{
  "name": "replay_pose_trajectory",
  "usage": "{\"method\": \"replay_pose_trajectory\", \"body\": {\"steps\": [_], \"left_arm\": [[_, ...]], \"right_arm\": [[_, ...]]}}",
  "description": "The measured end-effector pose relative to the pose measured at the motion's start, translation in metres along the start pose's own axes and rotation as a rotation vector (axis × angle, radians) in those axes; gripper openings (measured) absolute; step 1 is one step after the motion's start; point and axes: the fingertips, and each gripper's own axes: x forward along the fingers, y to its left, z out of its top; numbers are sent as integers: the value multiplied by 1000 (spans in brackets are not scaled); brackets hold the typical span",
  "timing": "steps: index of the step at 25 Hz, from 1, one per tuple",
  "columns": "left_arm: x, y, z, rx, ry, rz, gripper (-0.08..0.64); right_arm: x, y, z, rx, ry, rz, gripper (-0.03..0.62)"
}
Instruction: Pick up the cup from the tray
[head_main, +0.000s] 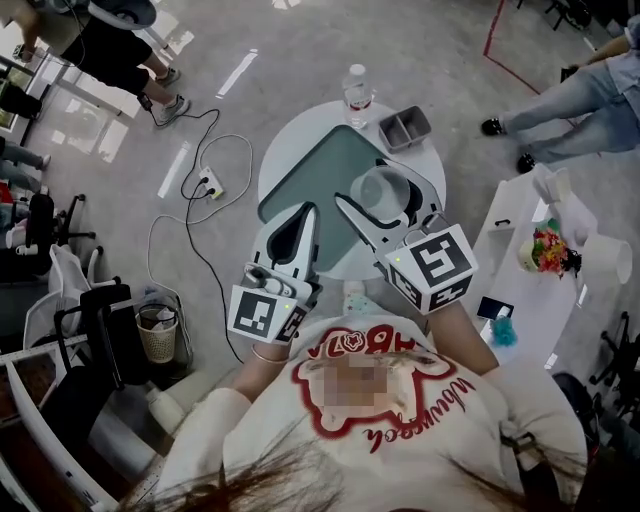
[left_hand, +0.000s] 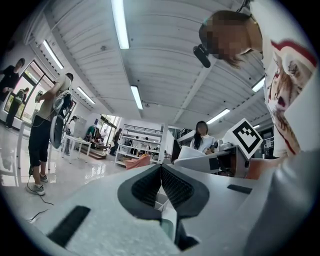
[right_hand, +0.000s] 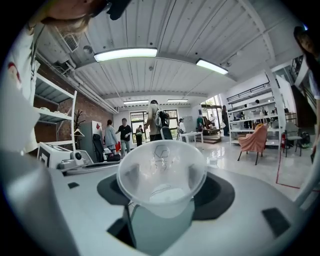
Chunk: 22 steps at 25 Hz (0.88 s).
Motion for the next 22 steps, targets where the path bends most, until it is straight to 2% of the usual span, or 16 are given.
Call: {"method": "replay_pose_trajectory", "body": {"steps": [11,22], "left_arm": [[-56,-6,1,-11,-14,17,14],[-156,-27,21,9,-19,8,14]], "right_arm": [[-15,52,0,-44,-26,1,327],[-53,152,-2,-40,-57,17,325]]}}
